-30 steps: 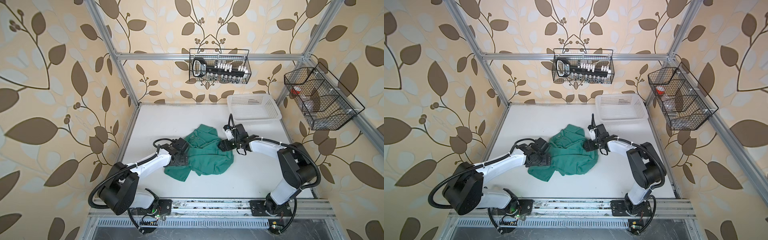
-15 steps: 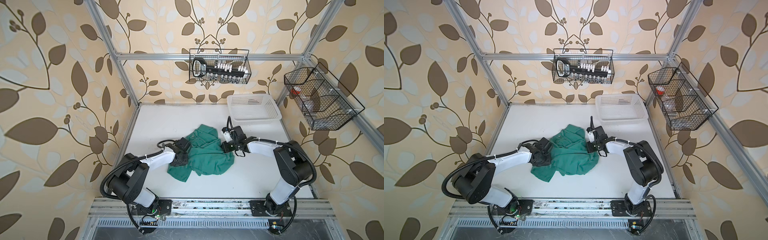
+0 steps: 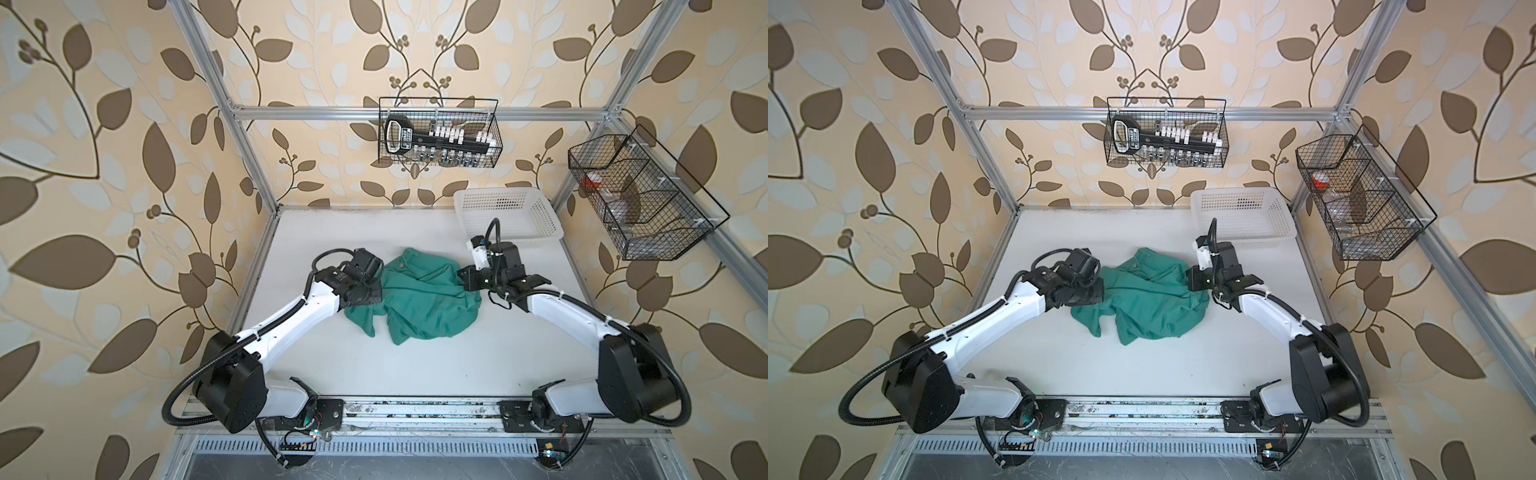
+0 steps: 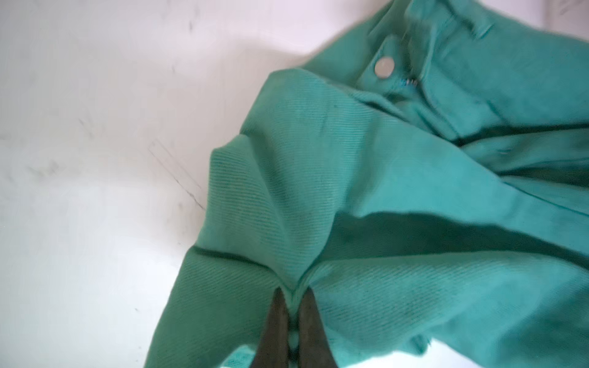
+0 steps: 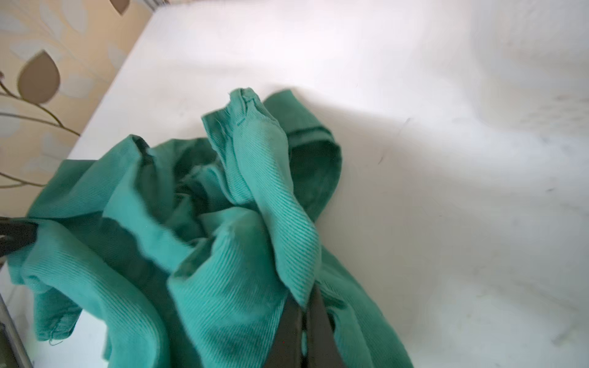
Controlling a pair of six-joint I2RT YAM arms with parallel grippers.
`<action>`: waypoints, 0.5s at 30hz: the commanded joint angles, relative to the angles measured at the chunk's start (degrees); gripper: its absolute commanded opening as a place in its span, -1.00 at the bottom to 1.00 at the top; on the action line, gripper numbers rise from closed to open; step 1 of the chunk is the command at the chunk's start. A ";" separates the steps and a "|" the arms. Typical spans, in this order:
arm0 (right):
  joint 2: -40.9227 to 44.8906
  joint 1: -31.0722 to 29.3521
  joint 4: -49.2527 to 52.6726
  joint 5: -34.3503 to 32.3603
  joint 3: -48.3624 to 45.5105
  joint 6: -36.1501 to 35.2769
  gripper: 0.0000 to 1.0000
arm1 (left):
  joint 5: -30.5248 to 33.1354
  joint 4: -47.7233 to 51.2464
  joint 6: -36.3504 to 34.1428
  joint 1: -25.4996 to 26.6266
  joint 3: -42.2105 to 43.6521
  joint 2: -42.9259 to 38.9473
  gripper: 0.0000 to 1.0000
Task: Fold and stack the trousers
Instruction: 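Pull the trousers apart with both grippers to stretch them out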
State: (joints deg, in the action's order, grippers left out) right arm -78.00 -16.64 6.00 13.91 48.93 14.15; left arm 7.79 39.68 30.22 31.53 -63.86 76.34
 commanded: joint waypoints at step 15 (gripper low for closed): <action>19.57 -18.67 3.47 -16.24 -4.18 9.33 -0.71 | 28.22 14.28 -9.72 -7.59 -20.34 -4.08 -1.00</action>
State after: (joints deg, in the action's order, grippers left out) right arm -56.71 -30.48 7.79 2.46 51.31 18.61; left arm 26.28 48.97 18.83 28.80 -89.32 75.11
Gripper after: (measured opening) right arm 0.131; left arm 0.065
